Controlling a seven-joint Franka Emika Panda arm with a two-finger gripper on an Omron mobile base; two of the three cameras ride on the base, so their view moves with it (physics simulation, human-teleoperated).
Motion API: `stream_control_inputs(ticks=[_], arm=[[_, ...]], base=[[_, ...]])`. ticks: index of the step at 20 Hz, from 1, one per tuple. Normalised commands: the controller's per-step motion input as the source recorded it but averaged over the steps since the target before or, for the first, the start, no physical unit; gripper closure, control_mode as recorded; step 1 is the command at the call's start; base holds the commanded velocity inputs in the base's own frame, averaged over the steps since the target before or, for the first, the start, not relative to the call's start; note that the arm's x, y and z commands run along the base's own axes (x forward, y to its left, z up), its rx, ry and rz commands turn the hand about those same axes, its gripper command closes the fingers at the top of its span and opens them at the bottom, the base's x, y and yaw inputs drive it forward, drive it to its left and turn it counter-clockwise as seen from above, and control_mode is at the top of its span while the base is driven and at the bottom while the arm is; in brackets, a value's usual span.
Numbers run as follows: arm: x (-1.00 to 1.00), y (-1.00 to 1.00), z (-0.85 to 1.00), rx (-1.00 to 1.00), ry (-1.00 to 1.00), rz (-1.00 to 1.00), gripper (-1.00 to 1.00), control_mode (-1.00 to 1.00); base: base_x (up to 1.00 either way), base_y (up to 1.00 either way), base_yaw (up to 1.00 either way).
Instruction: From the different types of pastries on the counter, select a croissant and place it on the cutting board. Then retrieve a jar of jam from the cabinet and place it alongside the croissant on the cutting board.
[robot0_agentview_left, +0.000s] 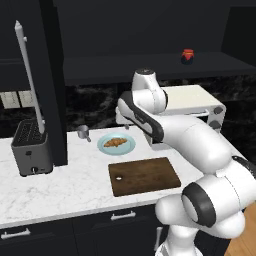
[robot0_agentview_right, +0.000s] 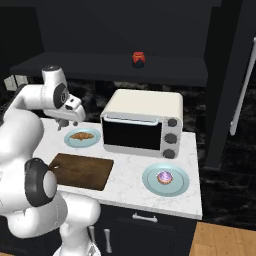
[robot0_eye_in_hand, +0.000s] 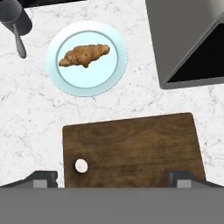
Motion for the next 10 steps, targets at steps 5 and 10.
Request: stream_control_inputs(ticks=[5, 10], arm=[[0.12, 0.25, -0.25, 0.0, 0.04, -0.16, -1.0, -1.0], [0.15, 0.16, -0.23, 0.0, 0.06, -0.16, -1.0, -1.0]], base=[[0.0, 0.0, 0.0], [0.0, 0.0, 0.0]])
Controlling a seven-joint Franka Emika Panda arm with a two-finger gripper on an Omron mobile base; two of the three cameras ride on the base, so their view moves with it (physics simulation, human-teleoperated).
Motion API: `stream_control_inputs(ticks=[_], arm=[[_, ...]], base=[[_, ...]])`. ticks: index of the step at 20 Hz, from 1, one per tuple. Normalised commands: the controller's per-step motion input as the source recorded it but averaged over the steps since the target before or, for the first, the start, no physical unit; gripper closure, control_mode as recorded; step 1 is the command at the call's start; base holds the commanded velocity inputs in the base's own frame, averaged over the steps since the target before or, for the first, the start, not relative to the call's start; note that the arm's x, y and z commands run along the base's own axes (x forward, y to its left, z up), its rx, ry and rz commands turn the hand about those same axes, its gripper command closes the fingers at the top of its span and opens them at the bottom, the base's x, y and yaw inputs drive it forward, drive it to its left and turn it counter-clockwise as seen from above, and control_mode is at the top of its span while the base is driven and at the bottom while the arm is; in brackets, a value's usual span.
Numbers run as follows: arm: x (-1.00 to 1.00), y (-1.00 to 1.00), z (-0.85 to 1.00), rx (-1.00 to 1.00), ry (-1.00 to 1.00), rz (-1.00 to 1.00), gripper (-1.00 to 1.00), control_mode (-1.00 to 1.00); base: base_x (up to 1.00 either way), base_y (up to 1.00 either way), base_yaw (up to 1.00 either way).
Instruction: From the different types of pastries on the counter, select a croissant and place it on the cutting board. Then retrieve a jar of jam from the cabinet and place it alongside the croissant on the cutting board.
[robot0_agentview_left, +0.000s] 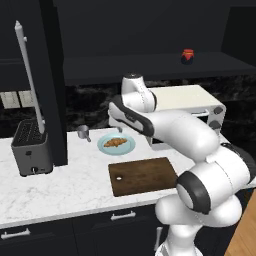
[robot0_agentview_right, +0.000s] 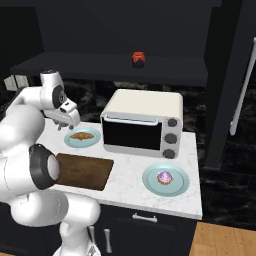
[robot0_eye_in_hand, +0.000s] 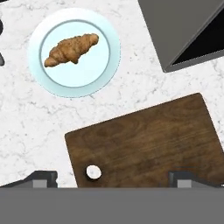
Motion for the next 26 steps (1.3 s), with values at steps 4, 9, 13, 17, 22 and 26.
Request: stream_control_inputs(ticks=[4, 9, 13, 17, 22, 26], arm=[[0.28, 0.0, -0.45, 0.02, 0.14, -0.18, -1.0, -1.0], [0.46, 0.0, -0.55, 0.05, 0.15, -0.16, -1.0, -1.0], [0.49, 0.0, -0.44, 0.04, 0.12, -0.17, -1.0, -1.0], [0.52, 0.05, -0.32, 0.02, 0.07, -0.17, -1.0, -1.0], [0.37, 0.15, -0.14, 0.0, 0.01, -0.16, -1.0, -1.0], [0.12, 0.21, -0.01, 0.0, 0.0, -0.14, -1.0, -1.0]], base=[[0.0, 0.0, 0.0], [0.0, 0.0, 0.0], [0.0, 0.0, 0.0], [0.0, 0.0, 0.0], [0.0, 0.0, 0.0], [0.0, 0.0, 0.0]])
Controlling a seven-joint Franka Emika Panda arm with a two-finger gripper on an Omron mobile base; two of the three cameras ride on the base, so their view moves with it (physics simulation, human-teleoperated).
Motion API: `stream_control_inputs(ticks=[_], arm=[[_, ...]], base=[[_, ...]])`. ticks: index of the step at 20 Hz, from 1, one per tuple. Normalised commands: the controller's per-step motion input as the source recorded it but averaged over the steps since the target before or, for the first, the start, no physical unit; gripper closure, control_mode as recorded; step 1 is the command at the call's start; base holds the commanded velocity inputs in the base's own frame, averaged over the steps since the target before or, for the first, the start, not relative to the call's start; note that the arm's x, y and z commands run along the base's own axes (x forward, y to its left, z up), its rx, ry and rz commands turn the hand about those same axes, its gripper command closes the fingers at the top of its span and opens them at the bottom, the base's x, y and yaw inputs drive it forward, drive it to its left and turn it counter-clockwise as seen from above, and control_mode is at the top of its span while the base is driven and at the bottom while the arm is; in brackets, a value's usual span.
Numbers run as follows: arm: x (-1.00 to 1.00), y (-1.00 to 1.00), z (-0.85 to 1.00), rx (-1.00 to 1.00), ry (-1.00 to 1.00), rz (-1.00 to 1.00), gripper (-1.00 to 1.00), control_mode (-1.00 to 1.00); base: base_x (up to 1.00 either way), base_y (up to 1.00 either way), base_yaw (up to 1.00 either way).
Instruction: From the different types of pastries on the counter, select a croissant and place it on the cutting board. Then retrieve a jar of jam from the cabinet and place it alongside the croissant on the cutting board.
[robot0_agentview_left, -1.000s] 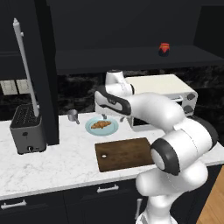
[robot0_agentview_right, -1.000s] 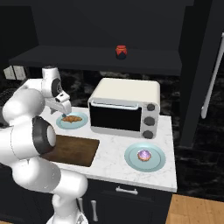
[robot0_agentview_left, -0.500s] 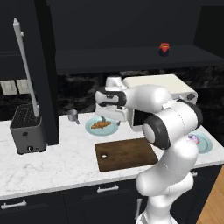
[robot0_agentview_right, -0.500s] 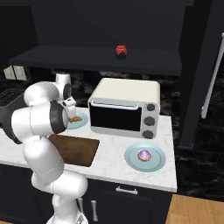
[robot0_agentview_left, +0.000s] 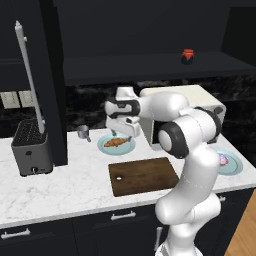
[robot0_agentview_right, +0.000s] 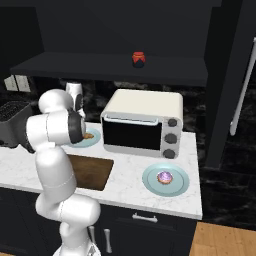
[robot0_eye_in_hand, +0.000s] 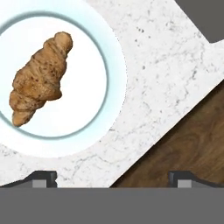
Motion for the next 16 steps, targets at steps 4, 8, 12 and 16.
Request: stream_control_inputs(ticks=[4, 8, 12, 16], arm=[[0.06, 0.22, -0.02, 0.0, 0.0, -0.14, -1.0, -1.0], [0.09, 0.1, -0.09, 0.0, 0.0, -0.13, -1.0, -1.0], [0.22, 0.0, -0.34, 0.0, 0.0, -0.13, -1.0, -1.0], [0.28, 0.0, -0.42, 0.0, 0.01, -0.12, -1.0, -1.0]], base=[[0.0, 0.0, 0.0], [0.0, 0.0, 0.0], [0.0, 0.0, 0.0], [0.0, 0.0, 0.0]])
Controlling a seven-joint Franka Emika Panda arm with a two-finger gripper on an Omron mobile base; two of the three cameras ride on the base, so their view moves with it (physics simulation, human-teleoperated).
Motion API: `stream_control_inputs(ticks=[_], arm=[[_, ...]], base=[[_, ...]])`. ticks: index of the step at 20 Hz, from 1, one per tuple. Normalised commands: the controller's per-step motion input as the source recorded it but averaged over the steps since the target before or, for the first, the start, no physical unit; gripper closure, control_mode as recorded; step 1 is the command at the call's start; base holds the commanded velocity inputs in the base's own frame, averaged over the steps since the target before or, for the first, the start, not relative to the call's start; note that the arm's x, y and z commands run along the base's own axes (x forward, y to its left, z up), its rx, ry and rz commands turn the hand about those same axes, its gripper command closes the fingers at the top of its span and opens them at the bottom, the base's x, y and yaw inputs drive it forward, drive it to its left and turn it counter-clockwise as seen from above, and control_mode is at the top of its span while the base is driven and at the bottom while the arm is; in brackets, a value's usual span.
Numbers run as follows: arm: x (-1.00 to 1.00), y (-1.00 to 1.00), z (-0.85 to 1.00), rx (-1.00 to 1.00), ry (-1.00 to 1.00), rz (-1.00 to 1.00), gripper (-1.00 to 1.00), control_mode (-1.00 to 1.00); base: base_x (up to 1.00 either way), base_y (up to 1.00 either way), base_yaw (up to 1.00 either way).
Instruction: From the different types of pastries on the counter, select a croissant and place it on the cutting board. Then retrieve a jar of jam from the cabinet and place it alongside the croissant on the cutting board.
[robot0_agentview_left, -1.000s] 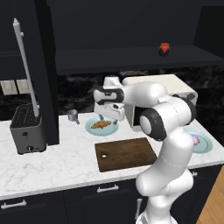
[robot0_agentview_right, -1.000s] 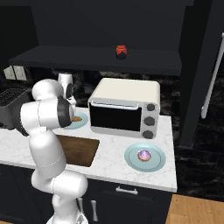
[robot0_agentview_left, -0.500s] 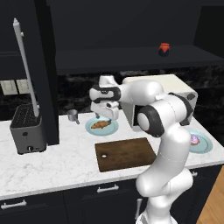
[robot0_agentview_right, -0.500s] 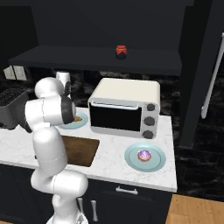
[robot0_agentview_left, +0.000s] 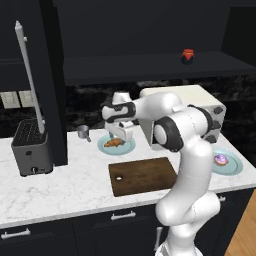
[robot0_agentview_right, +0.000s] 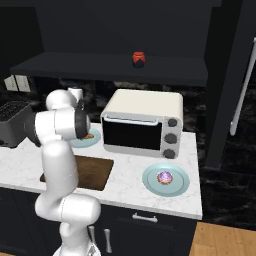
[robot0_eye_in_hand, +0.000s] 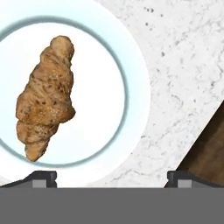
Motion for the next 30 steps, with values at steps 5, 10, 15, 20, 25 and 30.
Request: stream_control_inputs(ticks=[5, 10, 15, 20, 25, 30], arm=[[0.29, 0.01, -0.27, 0.0, 0.0, -0.11, -1.0, -1.0], [0.29, 0.02, -0.18, 0.0, 0.0, -0.07, -1.0, -1.0], [0.24, 0.02, -0.18, 0.0, 0.0, -0.05, -1.0, -1.0], [0.21, 0.06, -0.21, 0.0, 0.0, -0.04, -1.0, -1.0], [0.15, 0.07, -0.22, 0.0, 0.0, -0.04, -1.0, -1.0], [0.02, 0.02, -0.24, 0.0, 0.0, -0.02, -1.0, -1.0]], base=[[0.0, 0.0, 0.0], [0.0, 0.0, 0.0], [0.0, 0.0, 0.0], [0.0, 0.0, 0.0], [0.0, 0.0, 0.0], [0.0, 0.0, 0.0]])
